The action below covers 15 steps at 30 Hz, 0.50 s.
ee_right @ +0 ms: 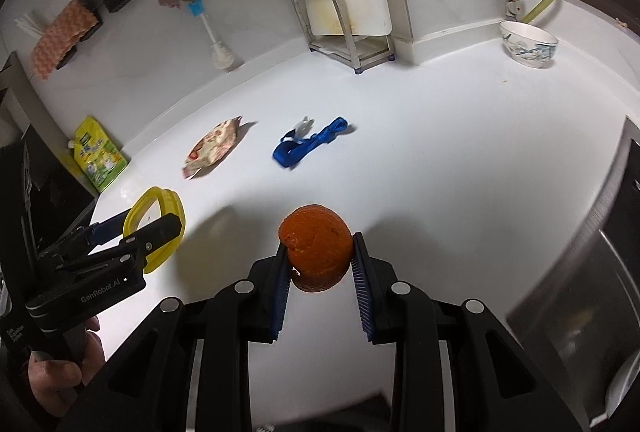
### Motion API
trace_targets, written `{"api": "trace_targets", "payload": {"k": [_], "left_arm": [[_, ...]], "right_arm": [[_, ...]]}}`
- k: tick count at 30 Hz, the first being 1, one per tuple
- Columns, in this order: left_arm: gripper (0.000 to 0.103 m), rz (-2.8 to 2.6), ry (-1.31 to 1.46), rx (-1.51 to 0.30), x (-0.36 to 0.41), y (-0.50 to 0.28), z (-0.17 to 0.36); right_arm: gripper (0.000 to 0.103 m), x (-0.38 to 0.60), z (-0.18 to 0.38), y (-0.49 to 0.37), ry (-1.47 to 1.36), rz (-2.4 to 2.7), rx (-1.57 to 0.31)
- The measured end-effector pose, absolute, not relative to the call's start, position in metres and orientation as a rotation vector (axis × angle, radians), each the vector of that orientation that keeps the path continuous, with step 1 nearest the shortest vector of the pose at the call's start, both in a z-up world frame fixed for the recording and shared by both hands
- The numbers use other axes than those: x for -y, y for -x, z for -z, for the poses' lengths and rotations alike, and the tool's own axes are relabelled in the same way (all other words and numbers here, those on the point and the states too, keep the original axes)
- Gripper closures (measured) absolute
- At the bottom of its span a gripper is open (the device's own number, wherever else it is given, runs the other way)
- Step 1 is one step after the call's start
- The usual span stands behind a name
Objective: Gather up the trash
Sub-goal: 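Grasp the orange with right tool while left tool grasps the yellow plastic container, then carry orange and yellow container over the grey bin and open both tools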
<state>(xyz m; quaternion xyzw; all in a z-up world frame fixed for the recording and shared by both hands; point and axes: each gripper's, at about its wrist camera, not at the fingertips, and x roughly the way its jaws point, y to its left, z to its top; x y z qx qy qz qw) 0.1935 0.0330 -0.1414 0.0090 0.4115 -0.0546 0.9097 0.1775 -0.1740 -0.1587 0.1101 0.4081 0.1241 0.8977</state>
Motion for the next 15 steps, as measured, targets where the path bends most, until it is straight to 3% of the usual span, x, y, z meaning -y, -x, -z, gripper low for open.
{"api": "trace_targets", "payload": {"k": [15], "left_arm": [[0.031, 0.152, -0.013, -0.814, -0.008, -0.091, 0.097]], "right_arm": [[0.075, 0.199, 0.129, -0.054, -0.25, -0.24, -0.845]]}}
